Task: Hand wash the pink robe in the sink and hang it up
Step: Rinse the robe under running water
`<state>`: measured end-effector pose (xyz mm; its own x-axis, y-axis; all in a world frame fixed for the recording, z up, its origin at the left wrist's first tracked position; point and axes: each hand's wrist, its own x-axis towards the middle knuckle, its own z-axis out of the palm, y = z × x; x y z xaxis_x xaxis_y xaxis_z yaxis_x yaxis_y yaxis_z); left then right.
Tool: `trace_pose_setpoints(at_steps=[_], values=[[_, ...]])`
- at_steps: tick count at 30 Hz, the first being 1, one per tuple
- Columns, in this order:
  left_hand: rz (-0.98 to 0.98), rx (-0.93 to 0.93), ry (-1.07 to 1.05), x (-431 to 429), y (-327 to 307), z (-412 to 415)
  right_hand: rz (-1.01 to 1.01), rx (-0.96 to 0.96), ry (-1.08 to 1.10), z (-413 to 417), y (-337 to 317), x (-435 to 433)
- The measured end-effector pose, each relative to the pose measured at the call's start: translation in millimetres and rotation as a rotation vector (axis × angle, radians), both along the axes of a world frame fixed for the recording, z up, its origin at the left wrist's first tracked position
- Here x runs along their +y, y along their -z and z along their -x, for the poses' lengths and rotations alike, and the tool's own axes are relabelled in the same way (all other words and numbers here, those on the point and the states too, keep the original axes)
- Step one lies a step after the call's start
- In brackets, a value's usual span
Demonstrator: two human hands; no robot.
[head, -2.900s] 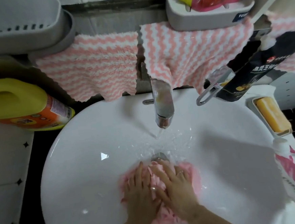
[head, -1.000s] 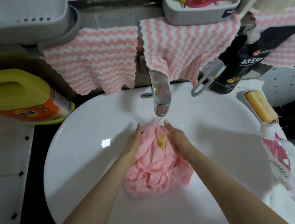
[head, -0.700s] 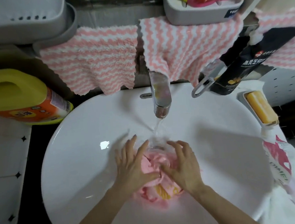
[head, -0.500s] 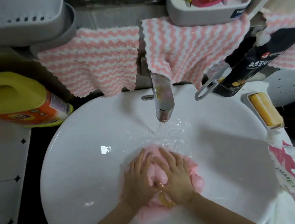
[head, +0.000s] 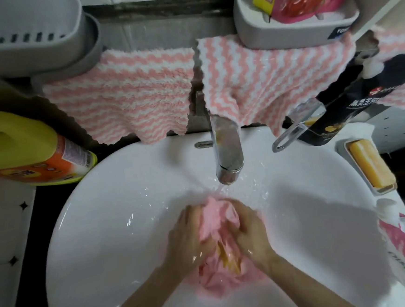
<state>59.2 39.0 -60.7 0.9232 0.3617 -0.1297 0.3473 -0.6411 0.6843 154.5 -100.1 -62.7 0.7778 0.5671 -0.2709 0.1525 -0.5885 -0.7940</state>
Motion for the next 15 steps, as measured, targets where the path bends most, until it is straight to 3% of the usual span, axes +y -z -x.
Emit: trace_pose_setpoints(at_steps=[2,5,8,13,15], values=[[-0.194,-0.154,0.184,-13.7,3.1,27.1,-0.054,-0.236,-0.103,26.6,0.4,-20.3],[-0.402,-0.025,0.213,-39.5,25.7,46.3,0.174,-0.35,-0.22,51.1,18.5,-27.4],[-0.408,0.082,0.138,-44.5,42.1,42.9,0.341,-0.365,-0.238,48.4,34.6,-18.3],[-0.414,0.034,-0.083,-41.8,46.5,8.4,0.418,-0.487,-0.123,25.5,38.5,9.2],[-0.353,0.074,-0.122,-30.6,43.5,-11.3,0.46,-0.454,-0.046,13.4,37.6,22.1]])
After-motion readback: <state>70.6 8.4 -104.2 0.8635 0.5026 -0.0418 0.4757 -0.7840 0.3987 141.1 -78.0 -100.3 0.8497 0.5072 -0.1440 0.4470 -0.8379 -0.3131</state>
